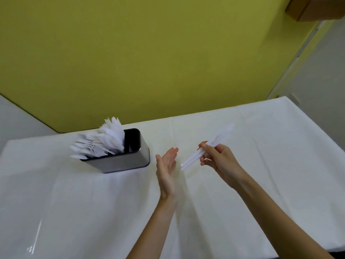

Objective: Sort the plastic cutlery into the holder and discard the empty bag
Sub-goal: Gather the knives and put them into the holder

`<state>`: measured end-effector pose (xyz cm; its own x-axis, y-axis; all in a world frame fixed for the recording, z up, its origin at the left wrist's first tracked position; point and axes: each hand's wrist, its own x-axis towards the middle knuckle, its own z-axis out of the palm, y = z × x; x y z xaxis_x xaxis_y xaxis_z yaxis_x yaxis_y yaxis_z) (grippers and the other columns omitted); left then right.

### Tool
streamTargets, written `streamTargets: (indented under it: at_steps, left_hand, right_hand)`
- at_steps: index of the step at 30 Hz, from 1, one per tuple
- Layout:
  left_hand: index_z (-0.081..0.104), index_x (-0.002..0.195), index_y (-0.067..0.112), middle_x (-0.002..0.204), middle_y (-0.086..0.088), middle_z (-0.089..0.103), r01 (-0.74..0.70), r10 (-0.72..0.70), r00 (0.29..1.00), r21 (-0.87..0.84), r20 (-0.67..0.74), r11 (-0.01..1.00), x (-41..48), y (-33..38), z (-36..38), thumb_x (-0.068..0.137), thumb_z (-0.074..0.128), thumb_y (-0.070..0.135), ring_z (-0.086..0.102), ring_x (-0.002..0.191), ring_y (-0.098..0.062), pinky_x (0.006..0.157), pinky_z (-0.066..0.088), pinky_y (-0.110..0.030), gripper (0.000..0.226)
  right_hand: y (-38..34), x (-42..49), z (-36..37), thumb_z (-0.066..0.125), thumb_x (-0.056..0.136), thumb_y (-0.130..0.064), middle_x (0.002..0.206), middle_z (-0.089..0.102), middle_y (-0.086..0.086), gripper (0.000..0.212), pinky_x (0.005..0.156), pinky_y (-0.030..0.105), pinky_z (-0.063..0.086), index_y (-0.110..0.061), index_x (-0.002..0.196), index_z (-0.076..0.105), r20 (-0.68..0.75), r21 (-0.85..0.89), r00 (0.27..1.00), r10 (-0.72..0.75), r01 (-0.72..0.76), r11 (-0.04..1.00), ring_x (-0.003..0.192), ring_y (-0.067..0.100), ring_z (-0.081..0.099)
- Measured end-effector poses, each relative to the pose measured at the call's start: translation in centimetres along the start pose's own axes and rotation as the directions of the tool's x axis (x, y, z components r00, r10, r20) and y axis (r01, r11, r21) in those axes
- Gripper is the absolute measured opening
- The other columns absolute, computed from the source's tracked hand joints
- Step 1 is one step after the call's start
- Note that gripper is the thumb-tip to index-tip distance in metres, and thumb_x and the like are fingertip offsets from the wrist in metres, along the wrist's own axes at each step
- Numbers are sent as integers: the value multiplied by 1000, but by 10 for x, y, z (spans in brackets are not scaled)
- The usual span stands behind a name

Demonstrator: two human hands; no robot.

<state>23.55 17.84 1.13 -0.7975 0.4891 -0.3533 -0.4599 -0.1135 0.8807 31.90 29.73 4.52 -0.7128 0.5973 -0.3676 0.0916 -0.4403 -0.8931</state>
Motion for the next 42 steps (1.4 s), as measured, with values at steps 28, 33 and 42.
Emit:
streamTargets:
  at_steps: [28,33,42]
  left_hand:
    - [50,134,2,137,-11,53,-189,182,928,12,-326,982,89,106,-217,104,20,37,45,132,-19,115,28,-35,55]
    - [51,133,2,136,-13,54,-166,161,950,4,-267,986,97,102,-220,104,19,37,46,131,-20,115,29,-38,56]
    - [50,134,5,131,-13,58,-157,154,981,-18,-116,987,103,104,-220,103,14,42,54,121,-23,91,46,-19,60]
  right_hand:
    - [48,41,222,60,91,-25,75,57,3,17,55,23,41,-15,81,49,95,-797,859,-503,368,479,65,17,53]
    - [56,43,224,72,80,-28,89,57,7,29,65,32,33,-6,96,59,167,-938,765,-622,318,139,79,27,53]
    - [19,34,237,49,94,-26,150,30,11,59,111,28,30,-3,143,27,323,-817,602,-730,567,105,139,20,29]
